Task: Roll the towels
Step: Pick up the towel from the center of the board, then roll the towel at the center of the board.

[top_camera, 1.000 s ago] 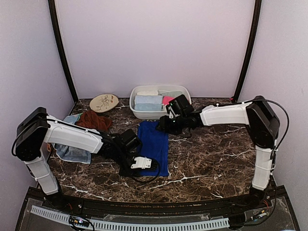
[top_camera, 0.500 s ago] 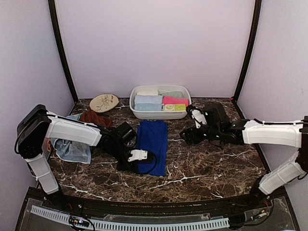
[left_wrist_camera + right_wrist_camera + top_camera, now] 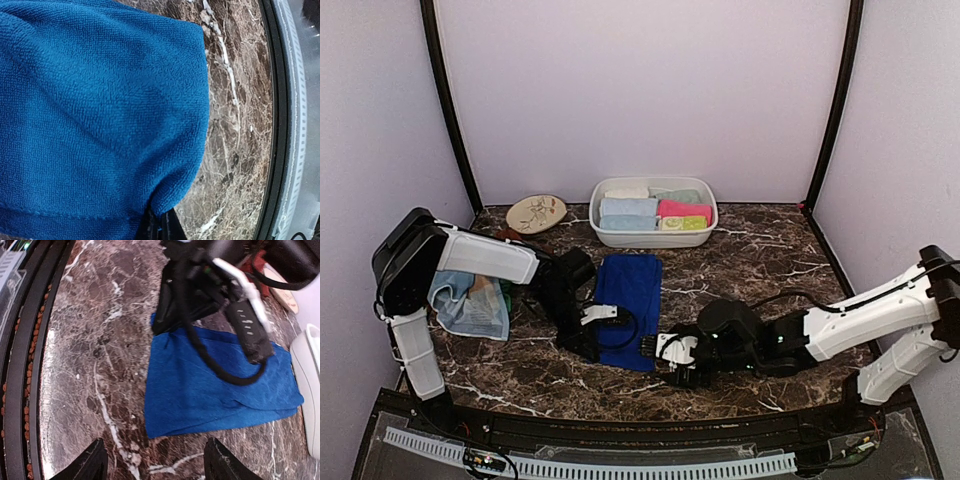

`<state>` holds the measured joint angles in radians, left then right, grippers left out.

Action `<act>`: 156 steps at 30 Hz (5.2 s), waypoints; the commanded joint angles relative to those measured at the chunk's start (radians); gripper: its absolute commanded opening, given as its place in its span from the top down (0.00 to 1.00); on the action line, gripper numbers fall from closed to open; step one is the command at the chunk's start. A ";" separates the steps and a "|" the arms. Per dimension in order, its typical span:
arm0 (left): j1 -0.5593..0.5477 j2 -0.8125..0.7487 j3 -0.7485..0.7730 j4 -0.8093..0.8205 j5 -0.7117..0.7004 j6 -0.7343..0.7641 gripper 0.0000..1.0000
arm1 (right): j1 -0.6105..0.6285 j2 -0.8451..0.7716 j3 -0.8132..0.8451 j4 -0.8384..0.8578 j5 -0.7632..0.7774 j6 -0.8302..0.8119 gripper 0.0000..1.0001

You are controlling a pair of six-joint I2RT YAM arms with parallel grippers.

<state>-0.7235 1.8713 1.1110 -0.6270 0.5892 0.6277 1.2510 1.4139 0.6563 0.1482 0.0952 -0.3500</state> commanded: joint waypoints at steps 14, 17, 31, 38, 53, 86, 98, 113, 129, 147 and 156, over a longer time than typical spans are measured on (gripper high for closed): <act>0.052 0.022 0.050 -0.132 0.089 0.011 1.00 | 0.072 0.444 0.181 0.272 0.082 -0.210 0.51; 0.058 0.018 0.051 -0.139 0.094 0.022 1.00 | 0.052 0.473 0.189 0.294 0.077 -0.180 0.56; 0.100 -0.068 -0.022 -0.101 0.095 0.073 0.86 | -0.008 0.496 0.280 0.158 0.009 0.010 1.00; 0.165 -0.336 -0.285 0.189 -0.048 0.088 0.62 | -0.072 0.430 0.352 -0.033 -0.227 0.232 1.00; 0.054 -0.435 -0.250 0.175 -0.074 0.133 0.51 | -0.310 0.606 0.586 -0.206 -0.832 0.744 1.00; -0.075 -0.195 -0.199 0.288 -0.330 0.237 0.73 | -0.388 0.631 0.523 -0.248 -0.691 0.767 0.89; -0.071 -0.196 -0.273 0.334 -0.341 0.257 0.61 | -0.401 0.633 0.564 -0.253 -0.711 0.790 0.87; -0.032 -0.166 -0.154 0.151 -0.210 0.182 1.00 | -0.512 0.149 0.345 -0.200 -0.144 0.563 0.00; 0.028 -0.073 -0.016 -0.098 0.008 0.115 1.00 | -0.187 -0.191 -0.070 0.152 0.075 0.038 0.09; 0.097 0.101 0.129 -0.255 0.093 0.118 1.00 | 0.073 0.366 0.117 0.406 0.055 -0.395 0.37; 0.102 0.129 0.164 -0.306 0.094 0.159 1.00 | 0.015 0.517 0.157 0.501 0.050 -0.403 0.55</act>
<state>-0.6300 1.9896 1.2579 -0.8711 0.6846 0.7509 1.2984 1.8919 0.7940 0.5564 0.1490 -0.7433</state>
